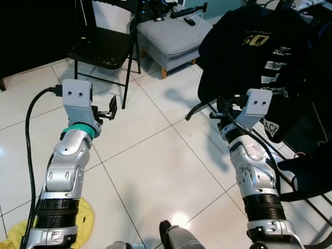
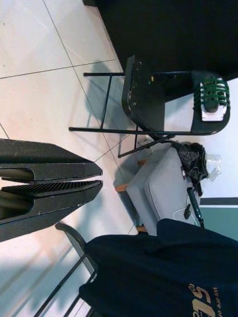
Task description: Hang hanger
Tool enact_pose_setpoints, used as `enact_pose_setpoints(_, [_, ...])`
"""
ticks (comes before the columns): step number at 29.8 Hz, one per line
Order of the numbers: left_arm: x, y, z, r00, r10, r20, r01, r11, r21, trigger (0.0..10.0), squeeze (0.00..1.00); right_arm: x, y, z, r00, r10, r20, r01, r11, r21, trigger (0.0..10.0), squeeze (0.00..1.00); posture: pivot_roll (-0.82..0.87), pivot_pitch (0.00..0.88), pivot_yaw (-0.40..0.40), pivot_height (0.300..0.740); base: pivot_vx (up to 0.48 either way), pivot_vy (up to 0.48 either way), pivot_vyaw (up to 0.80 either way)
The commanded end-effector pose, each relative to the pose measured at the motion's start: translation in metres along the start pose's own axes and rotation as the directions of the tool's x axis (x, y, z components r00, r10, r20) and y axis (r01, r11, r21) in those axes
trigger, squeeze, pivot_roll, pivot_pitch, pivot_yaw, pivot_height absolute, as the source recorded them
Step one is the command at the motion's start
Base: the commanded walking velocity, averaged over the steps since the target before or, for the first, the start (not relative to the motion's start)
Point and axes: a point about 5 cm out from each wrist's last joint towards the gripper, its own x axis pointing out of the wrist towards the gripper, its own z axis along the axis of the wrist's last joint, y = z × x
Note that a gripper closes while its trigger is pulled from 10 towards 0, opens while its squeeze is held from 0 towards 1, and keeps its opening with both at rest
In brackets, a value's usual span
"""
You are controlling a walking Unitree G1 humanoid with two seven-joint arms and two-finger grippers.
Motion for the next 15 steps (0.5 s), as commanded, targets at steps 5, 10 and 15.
enact_pose_setpoints(5, [0.001,-0.004,-0.008,0.999,-0.017,-0.027,0.017,1.0,0.008,10.0,0.0,0.0,-0.007,-0.002,1.0,-0.018,-0.003,0.018,1.0,-0.015,10.0,0.0,-0.01,0.071,-0.013,0.74,0.0,0.0,0.0])
enact_pose_setpoints(10, [0.004,0.0,0.0,1.0,-0.006,-0.003,0.006,1.0,0.012,10.0,0.0,0.002,-0.013,0.005,0.999,-0.03,0.025,0.031,0.999,-0.044,10.0,0.0,-0.01,0.067,-0.018,0.74,0.0,0.0,0.0])
enact_pose_setpoints(15, [-0.006,0.009,0.004,1.0,0.006,0.018,-0.006,1.0,0.019,10.0,0.0,-0.002,-0.011,0.018,0.997,0.016,0.08,-0.007,0.995,-0.102,10.0,0.0,0.01,0.062,-0.013,0.74,0.0,0.0,0.0])
